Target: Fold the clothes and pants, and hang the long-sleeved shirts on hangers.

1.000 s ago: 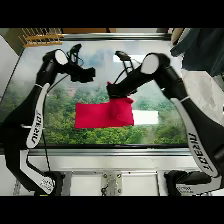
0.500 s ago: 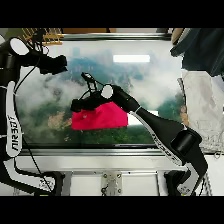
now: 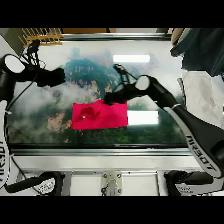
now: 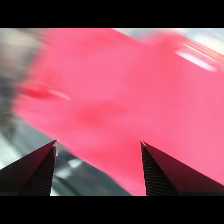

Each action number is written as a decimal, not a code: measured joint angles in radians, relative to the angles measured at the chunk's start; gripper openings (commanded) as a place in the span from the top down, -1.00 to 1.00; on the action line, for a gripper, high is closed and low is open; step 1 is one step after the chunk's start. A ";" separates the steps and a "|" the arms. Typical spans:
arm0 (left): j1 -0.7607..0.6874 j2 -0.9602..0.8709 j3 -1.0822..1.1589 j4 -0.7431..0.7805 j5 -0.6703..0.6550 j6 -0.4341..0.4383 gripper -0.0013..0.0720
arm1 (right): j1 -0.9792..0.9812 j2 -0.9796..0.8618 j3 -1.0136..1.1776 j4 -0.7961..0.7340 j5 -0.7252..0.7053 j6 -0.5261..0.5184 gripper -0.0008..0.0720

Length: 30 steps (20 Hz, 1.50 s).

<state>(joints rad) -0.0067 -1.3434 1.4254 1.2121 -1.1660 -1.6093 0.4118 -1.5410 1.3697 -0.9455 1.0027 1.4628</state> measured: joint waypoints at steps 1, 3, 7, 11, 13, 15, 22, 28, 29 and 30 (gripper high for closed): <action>-0.014 0.027 -0.052 0.000 0.014 0.004 0.94 | -0.061 0.024 -0.070 -0.018 0.010 0.008 -1.00; -0.045 0.079 -0.146 -0.001 0.040 0.014 0.94 | -0.169 0.044 -0.192 -0.020 0.024 0.023 -1.00; -0.090 0.145 -0.253 -0.001 0.076 0.022 0.94 | -0.280 -0.003 -0.324 0.113 0.011 -0.037 -1.00; -0.111 0.166 -0.284 -0.004 0.091 0.022 0.94 | -0.250 -0.088 -0.358 0.351 -0.056 -0.177 -1.00; -0.114 0.169 -0.289 -0.005 0.093 0.022 0.94 | -0.207 -0.127 -0.354 0.463 -0.079 -0.235 -0.99; -0.116 0.171 -0.292 -0.006 0.094 0.022 0.94 | -0.158 -0.166 -0.331 0.533 -0.099 -0.270 -0.40; -0.117 0.173 -0.294 -0.008 0.094 0.023 0.94 | -0.097 -0.209 -0.200 0.566 -0.114 -0.373 0.95; -0.117 0.173 -0.294 -0.008 0.093 0.023 0.94 | -0.335 -0.052 -0.041 0.251 -0.032 -0.229 0.95; -0.117 0.173 -0.294 -0.008 0.093 0.023 0.94 | -0.395 -0.020 -0.018 0.197 -0.019 -0.203 0.94; -0.117 0.173 -0.294 -0.008 0.093 0.023 0.94 | -0.465 0.015 0.003 0.149 -0.013 -0.178 0.94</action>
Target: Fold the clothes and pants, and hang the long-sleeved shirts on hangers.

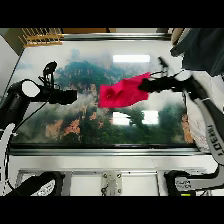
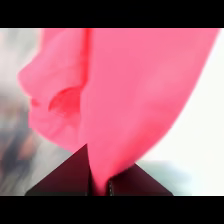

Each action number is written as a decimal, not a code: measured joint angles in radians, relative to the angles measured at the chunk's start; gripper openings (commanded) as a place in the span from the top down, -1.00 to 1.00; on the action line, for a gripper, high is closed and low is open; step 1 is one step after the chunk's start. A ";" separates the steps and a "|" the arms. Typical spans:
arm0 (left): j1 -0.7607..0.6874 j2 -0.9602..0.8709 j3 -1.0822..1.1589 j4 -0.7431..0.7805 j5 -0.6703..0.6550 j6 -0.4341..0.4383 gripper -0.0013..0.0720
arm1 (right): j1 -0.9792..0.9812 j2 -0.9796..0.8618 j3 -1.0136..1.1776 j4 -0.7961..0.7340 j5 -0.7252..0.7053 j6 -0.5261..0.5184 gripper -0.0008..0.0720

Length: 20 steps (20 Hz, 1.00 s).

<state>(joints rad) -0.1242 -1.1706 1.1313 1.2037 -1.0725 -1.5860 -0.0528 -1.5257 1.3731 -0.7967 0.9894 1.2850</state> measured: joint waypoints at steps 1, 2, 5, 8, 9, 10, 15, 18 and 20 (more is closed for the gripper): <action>0.000 0.000 0.000 0.000 0.000 0.000 0.94 | -0.072 0.032 0.019 -0.037 0.006 0.019 0.94; 0.000 0.000 0.000 0.000 0.000 0.000 0.94 | -0.139 0.059 0.034 -0.062 0.011 0.031 0.94; 0.000 0.000 0.000 0.000 0.000 -0.001 0.94 | -0.345 0.126 0.067 -0.110 0.018 0.056 0.94; 0.000 0.000 0.000 0.000 0.000 -0.013 0.94 | -0.536 0.179 0.080 -0.132 0.017 0.069 0.94; 0.000 0.000 0.000 0.000 0.000 -0.018 0.94 | -0.592 0.194 0.083 -0.135 0.015 0.070 0.95; 0.000 0.000 0.000 0.000 -0.001 -0.020 0.94 | -0.640 0.209 0.085 -0.140 0.013 0.070 0.95; 0.000 0.000 0.000 -0.001 -0.001 -0.025 0.94 | -0.790 0.298 0.071 -0.262 0.009 0.098 0.95; 0.000 0.000 0.000 -0.002 -0.001 -0.028 0.94 | -0.816 0.354 0.012 -0.389 0.019 0.159 0.95; 0.000 0.000 0.000 -0.002 -0.001 -0.028 0.94 | -0.823 0.389 -0.060 -0.438 0.037 0.188 0.95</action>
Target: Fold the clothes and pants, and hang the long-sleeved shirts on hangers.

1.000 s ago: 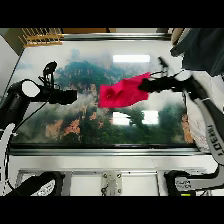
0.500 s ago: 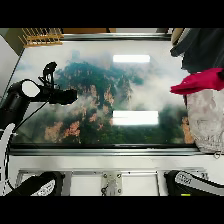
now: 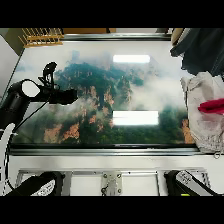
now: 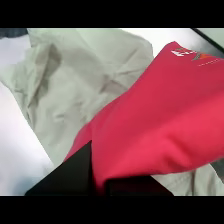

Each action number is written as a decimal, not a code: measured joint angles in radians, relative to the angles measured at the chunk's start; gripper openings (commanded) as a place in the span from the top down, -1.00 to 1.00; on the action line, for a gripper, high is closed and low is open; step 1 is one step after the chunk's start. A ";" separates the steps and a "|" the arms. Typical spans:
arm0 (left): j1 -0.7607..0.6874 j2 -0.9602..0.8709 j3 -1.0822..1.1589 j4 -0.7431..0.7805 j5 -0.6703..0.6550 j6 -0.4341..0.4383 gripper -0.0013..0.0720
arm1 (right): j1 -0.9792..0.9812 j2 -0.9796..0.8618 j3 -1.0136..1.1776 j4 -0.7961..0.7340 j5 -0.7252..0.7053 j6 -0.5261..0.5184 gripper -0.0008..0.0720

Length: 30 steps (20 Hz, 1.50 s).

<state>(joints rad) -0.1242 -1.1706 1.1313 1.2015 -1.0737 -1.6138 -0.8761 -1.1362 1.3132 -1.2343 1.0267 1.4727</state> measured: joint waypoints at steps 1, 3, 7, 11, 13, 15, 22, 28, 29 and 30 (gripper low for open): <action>0.000 0.000 0.000 0.000 0.000 0.000 0.94 | -0.002 0.018 -0.039 -0.013 0.008 0.016 0.95; 0.000 0.000 0.000 0.000 0.000 0.000 0.94 | -0.005 0.057 -0.122 -0.043 0.016 0.050 0.95; 0.000 0.000 0.000 0.001 0.000 0.000 0.94 | -0.007 0.130 -0.248 -0.148 0.055 0.151 0.94; 0.000 -0.001 0.000 0.002 0.000 0.000 0.94 | -0.007 0.159 -0.293 -0.285 0.127 0.222 0.90; 0.000 -0.001 0.000 0.002 0.000 0.000 0.94 | -0.007 0.164 -0.300 -0.327 0.156 0.235 -0.09; 0.000 -0.001 0.000 0.002 0.000 0.000 0.94 | -0.007 0.167 -0.303 -0.356 0.176 0.242 -0.82; 0.000 -0.001 0.000 0.002 -0.003 0.001 0.94 | -0.001 0.202 -0.253 -0.417 0.155 0.249 -0.82; 0.000 -0.001 0.000 0.003 -0.003 0.001 0.94 | 0.221 0.281 -0.240 -0.103 0.090 0.126 -0.82; 0.000 -0.001 0.000 0.003 -0.003 0.001 0.94 | 0.291 0.286 -0.238 -0.067 0.085 0.109 -0.81; 0.000 -0.001 0.000 0.002 -0.003 0.001 0.94 | 0.359 0.287 -0.238 -0.041 0.084 0.097 -0.72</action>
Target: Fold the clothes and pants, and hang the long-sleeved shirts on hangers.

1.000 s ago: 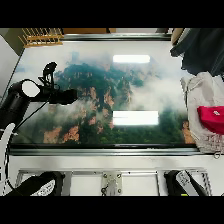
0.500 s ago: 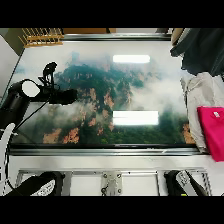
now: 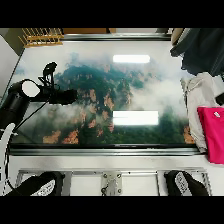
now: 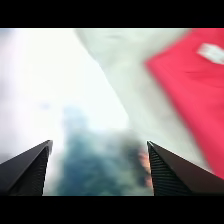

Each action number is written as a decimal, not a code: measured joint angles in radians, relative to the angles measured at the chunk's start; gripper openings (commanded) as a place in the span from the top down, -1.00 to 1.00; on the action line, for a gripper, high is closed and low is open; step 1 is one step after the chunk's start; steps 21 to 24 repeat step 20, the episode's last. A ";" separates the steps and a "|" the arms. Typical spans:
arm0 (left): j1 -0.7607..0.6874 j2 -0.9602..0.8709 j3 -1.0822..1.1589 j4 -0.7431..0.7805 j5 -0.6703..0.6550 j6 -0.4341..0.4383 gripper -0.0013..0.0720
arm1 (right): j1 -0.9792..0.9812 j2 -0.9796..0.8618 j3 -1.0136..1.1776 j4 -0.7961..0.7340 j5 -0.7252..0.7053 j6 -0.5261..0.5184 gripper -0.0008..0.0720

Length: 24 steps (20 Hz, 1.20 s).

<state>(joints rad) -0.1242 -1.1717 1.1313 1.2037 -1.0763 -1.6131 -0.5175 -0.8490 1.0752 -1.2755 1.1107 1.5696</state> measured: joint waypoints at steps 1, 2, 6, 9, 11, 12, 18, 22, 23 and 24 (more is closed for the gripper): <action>0.000 0.000 0.000 0.000 0.000 0.000 0.94 | 0.070 0.000 0.000 0.021 0.000 -0.011 -0.11; 0.000 0.000 0.000 0.000 0.001 0.000 0.94 | 0.130 -0.001 0.000 0.035 -0.002 -0.019 0.63; 0.000 0.000 0.000 0.000 0.003 0.000 0.94 | 0.314 -0.011 0.000 0.068 -0.005 -0.053 0.93; 0.000 0.000 0.000 0.000 0.003 0.000 0.94 | 0.370 -0.013 0.000 0.077 0.000 -0.062 0.93; 0.000 0.000 0.000 0.000 0.003 0.000 0.94 | 0.387 -0.013 0.000 0.081 0.001 -0.065 0.93; 0.000 0.000 0.000 0.000 0.003 0.000 0.94 | 0.392 -0.013 0.000 0.084 0.002 -0.068 0.93; 0.000 0.000 0.000 0.000 0.004 0.000 0.94 | 0.403 -0.013 0.000 0.087 0.004 -0.071 0.93; 0.000 0.000 0.000 0.000 0.003 0.000 0.94 | 0.404 -0.013 0.000 0.087 0.004 -0.071 0.93; 0.000 0.000 0.000 0.000 0.003 0.000 0.94 | 0.404 -0.013 0.000 0.087 0.004 -0.071 0.93; 0.000 0.000 0.000 0.000 0.003 0.000 0.94 | 0.404 -0.013 0.000 0.087 0.004 -0.071 0.93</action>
